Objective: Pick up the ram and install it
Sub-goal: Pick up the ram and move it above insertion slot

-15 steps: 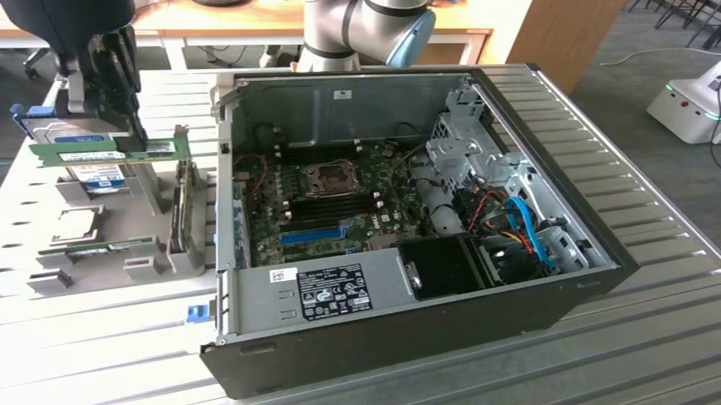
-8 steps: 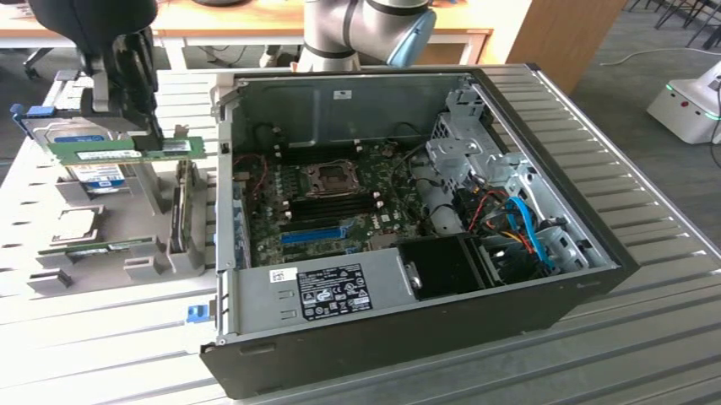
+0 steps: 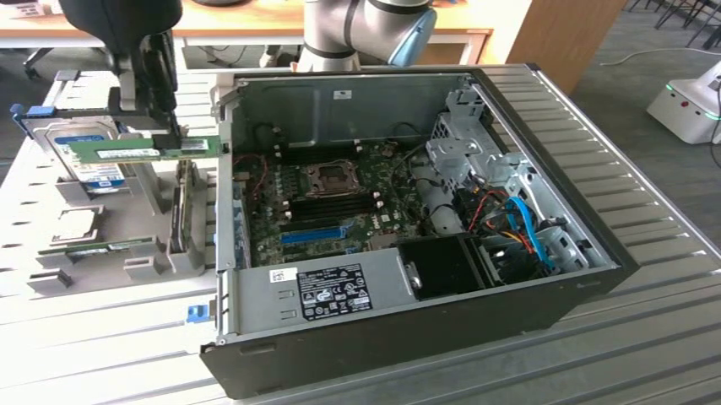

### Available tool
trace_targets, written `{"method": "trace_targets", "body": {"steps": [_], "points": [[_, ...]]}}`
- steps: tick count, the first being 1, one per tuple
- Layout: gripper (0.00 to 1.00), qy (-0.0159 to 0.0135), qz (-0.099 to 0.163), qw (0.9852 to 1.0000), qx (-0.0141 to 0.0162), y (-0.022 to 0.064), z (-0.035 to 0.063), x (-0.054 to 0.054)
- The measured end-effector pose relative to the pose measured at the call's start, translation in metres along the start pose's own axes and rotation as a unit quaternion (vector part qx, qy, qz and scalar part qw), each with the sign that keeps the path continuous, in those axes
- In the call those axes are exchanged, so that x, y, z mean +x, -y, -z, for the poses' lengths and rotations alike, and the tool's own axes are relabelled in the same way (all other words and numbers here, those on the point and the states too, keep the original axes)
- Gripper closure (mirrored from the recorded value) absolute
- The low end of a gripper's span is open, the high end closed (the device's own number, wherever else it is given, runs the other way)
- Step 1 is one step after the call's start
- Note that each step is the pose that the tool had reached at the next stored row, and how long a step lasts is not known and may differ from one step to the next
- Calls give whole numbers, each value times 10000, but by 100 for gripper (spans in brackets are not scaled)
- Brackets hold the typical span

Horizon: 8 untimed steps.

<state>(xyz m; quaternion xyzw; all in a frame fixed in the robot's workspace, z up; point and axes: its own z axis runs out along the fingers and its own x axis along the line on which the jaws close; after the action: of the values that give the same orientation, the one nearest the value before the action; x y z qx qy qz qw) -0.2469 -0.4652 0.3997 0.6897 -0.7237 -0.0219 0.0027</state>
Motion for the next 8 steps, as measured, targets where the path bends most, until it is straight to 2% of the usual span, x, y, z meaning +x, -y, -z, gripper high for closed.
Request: {"method": "trace_targets", "body": {"steps": [8], "points": [[88, 0, -1, 10000, -4, 117, 4, -6]]}}
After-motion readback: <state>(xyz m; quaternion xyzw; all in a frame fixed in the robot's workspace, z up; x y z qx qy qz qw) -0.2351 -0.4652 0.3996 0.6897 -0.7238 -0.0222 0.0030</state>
